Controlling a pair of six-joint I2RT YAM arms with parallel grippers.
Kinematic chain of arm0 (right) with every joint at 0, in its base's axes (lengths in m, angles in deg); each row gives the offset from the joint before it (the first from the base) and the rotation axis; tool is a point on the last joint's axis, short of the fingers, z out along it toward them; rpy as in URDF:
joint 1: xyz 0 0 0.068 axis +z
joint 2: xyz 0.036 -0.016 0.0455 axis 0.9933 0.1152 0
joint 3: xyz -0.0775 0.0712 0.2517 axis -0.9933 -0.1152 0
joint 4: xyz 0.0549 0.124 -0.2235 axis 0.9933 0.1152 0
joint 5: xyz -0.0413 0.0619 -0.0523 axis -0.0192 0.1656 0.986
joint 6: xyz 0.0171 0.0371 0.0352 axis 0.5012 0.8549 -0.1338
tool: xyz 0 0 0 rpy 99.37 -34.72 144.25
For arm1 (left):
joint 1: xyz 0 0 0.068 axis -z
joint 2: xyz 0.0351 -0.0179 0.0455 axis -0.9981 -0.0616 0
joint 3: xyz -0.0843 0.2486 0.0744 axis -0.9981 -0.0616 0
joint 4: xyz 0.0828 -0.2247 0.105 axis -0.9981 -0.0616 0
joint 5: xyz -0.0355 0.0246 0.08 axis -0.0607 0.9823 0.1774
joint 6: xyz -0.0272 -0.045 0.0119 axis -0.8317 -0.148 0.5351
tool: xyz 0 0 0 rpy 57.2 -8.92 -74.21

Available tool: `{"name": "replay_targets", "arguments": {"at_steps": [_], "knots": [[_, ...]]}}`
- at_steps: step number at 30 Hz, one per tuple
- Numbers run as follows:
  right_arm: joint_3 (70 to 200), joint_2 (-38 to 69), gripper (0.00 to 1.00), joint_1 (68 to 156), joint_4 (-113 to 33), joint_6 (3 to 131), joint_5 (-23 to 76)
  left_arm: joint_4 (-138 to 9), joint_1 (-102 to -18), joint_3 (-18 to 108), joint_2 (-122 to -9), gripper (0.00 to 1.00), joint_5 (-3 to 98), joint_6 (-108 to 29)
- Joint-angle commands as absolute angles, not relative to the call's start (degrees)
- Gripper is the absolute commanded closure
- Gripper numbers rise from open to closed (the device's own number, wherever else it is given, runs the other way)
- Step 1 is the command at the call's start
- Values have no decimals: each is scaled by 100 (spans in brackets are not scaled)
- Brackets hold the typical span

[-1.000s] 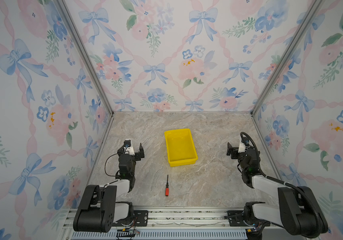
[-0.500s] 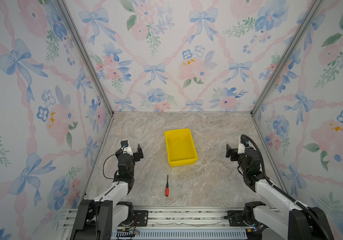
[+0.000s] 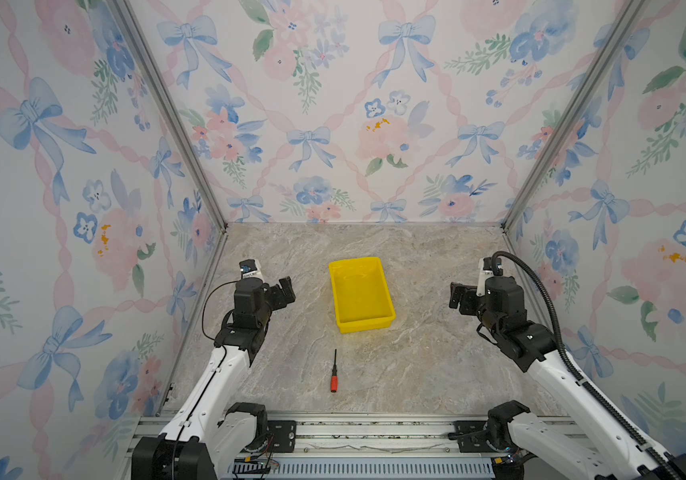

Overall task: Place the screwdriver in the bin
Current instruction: 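Reach the left gripper down toward the red-handled screwdriver while the right arm lifts slightly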

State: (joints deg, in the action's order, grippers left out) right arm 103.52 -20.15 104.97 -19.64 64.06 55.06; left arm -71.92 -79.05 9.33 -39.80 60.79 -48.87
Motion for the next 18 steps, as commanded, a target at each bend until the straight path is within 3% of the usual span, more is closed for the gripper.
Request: {"name": "replay_targets", "arguments": {"at_steps": [1,7,11,18], "knots": [[10657,-1866,3,10775,-1193,6593,5586,-8591,-7502,1236,-3932,3,6055,-5299],[11262,-1241,3,10889,-474,6706,4963,-9378,-6589,1147,-3858,3,5949,-6043],[11321,-947,3,10980,-445,6578,3974,-9584,-5896,913,-3825,3,5891,-6621],[11152,-1016,3,11260,-541,6554,3723,-10209,-4909,819,-4196,3,6357,-7538]]}}
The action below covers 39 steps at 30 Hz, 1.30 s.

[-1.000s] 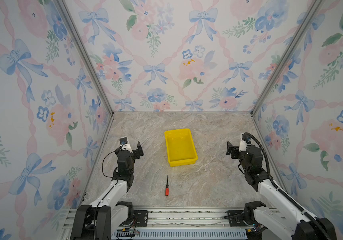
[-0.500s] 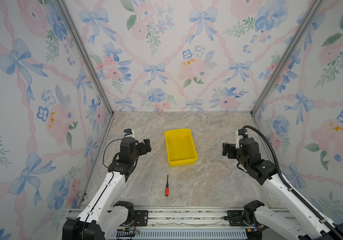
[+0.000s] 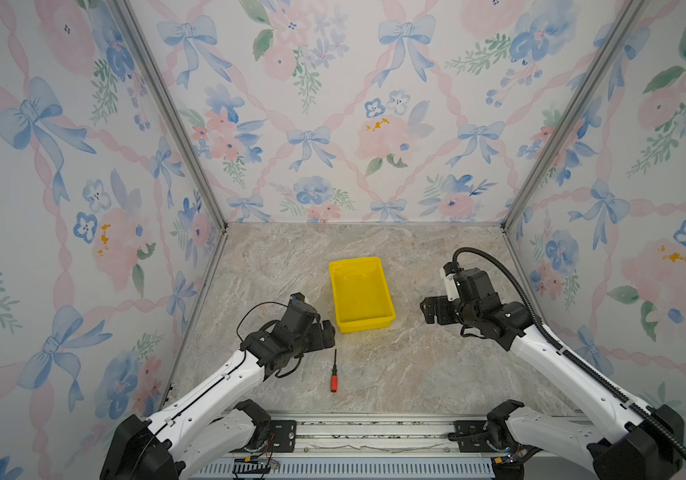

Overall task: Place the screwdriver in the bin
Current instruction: 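Reach the left gripper down toward the red-handled screwdriver while the right arm lifts slightly, then close the left gripper on the screwdriver's red handle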

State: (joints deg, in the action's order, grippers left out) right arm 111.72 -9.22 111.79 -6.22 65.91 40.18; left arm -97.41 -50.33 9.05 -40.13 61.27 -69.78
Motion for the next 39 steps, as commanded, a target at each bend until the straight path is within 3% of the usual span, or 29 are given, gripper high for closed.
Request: {"name": "replay_targets", "arguments": {"at_steps": [1,21,33,39], "knots": [[11106,-1008,3,11282,-550,6527,3685,-10261,-4875,837,-4279,3,6339,-7593],[10977,-1026,3,11336,-648,6221,3718,-10410,-3125,1341,-6396,22,6499,-8024],[10815,-1051,3,11327,-839,6184,3706,-10532,-2807,1341,-6749,44,6444,-8271],[10883,-973,3,11309,-854,6167,3806,-10528,-2700,1165,-6628,60,6440,-8465]]}}
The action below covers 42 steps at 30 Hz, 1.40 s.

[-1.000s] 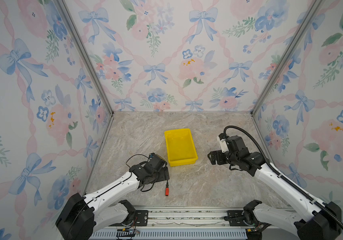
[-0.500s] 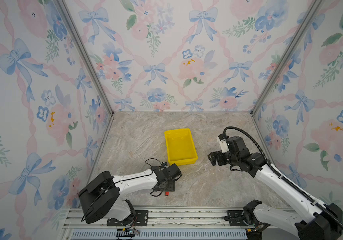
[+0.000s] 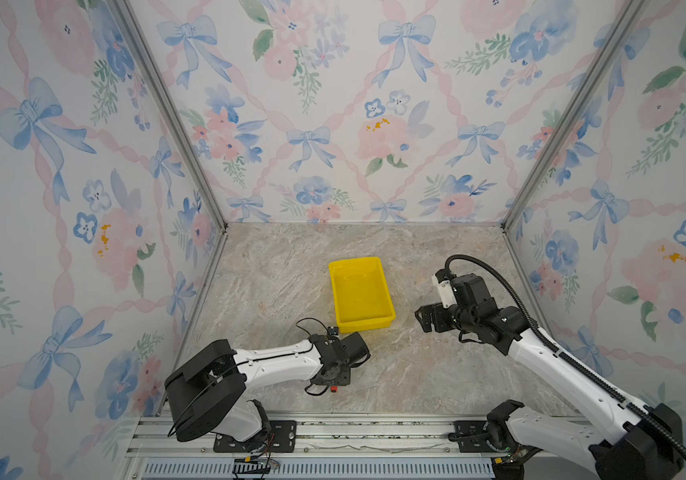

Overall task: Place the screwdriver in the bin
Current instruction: 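Lift the screwdriver with the left gripper and carry it over the yellow bin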

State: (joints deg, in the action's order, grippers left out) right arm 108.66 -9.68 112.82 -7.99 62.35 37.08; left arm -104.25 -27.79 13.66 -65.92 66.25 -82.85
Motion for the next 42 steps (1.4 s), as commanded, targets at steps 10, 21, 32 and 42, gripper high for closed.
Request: {"name": "replay_targets", "arguments": {"at_steps": [10,21,32,42], "knots": [[10955,-881,3,11296,-1008,6259,3863,-10532,-2645,1168,-6586,93,6416,-8500],[11205,-608,3,11260,-1231,6278,3784,-11104,-2754,1891,-5972,100,6772,-8496],[11505,-562,3,11090,-1084,6299,3740,-11284,-4083,3721,-6160,100,6696,-7211],[11579,-433,3,10980,-1168,6505,3661,-11261,-4643,5624,-8196,100,6912,-6397]]}}
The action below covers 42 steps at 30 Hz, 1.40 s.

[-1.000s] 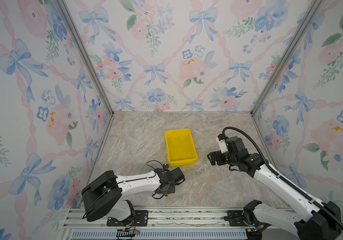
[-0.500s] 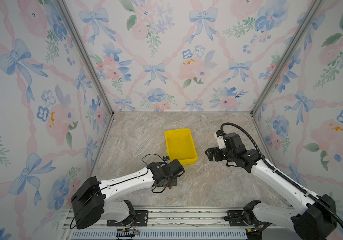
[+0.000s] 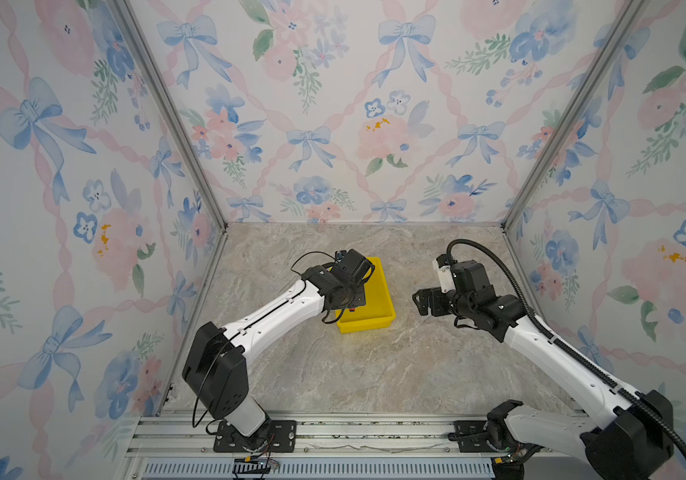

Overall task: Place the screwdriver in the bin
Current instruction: 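Lift the screwdriver with the left gripper and carry it over the yellow bin, then lower the screwdriver into the bin and open the left gripper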

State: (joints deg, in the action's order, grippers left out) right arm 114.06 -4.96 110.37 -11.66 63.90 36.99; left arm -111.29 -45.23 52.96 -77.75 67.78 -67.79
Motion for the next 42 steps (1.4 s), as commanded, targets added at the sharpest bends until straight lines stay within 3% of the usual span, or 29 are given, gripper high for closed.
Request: {"name": "replay_targets", "arguments": {"at_steps": [1,14,42], "knots": [[11608,-412,3,10975,-1161,6514,3652,-11253,-4699,5731,-8371,100,6896,-6378],[11500,-555,3,10867,-989,6511,3650,-11237,-4894,6475,-9763,100,6901,-6243],[11148,-819,3,10600,-1056,6453,3519,-11059,-4727,6455,-10493,100,6838,-6571]]}}
